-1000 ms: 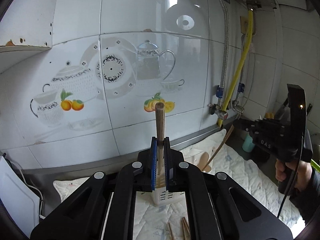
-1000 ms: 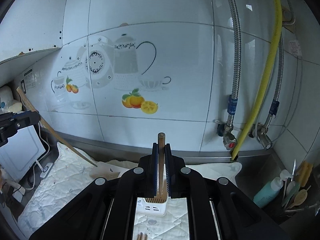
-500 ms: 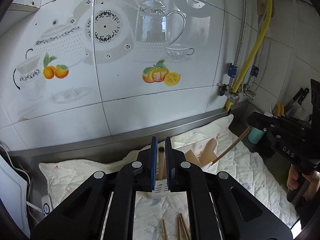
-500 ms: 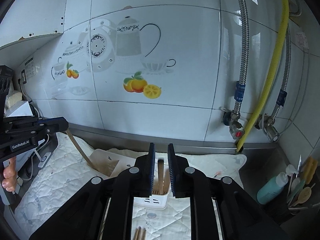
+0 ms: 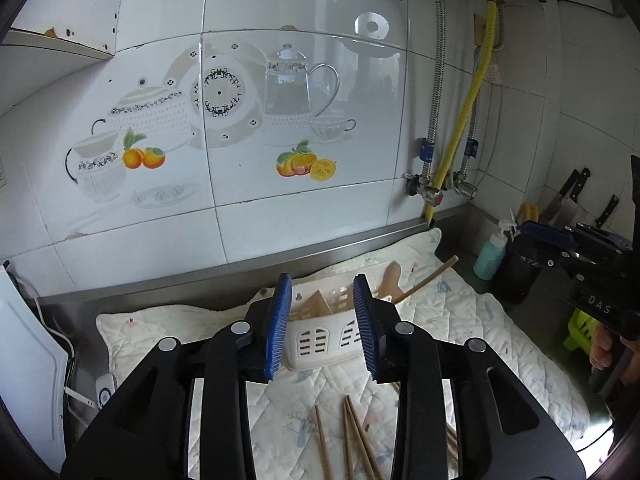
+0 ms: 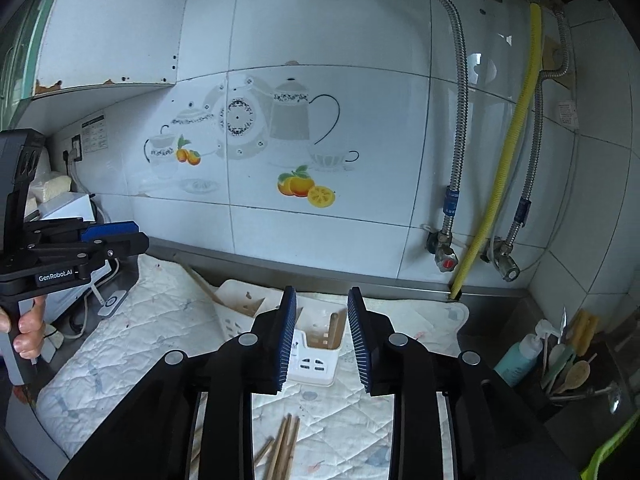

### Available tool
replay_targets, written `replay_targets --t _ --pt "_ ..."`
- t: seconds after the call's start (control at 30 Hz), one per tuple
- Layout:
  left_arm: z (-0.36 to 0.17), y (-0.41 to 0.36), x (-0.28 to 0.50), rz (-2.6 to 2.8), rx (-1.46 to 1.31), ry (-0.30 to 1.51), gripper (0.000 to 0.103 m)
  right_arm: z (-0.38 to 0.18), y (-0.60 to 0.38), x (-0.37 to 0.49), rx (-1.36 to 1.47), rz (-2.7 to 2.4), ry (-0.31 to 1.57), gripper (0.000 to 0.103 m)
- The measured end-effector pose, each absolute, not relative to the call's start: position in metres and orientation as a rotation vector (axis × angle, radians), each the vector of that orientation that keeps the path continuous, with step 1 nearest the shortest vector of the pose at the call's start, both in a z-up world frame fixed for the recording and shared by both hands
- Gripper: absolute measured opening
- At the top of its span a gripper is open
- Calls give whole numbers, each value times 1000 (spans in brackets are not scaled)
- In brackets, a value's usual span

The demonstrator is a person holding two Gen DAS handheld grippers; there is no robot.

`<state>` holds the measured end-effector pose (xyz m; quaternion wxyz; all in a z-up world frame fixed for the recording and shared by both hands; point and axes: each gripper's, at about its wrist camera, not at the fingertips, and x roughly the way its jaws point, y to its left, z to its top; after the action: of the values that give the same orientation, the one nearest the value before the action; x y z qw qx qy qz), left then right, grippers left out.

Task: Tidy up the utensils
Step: 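Open the left tool and move it back over the chopsticks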

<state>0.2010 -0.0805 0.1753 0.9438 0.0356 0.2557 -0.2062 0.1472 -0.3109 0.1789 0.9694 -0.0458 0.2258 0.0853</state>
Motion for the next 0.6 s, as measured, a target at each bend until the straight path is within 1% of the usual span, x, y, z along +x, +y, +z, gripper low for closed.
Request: replay_targets --t 0.03,0.13,0.4,0.6 --pt "174 -78 192 -421 72 518 39 179 -308 137 -100 176 451 32" --pt "166 -71 169 -419 76 516 40 175 -300 107 -113 197 447 32" --pt "132 -54 117 -431 71 537 40 155 -303 36 -54 216 444 32" --pt "104 -46 87 -444 87 573 40 154 -323 -9 -3 170 421 33"
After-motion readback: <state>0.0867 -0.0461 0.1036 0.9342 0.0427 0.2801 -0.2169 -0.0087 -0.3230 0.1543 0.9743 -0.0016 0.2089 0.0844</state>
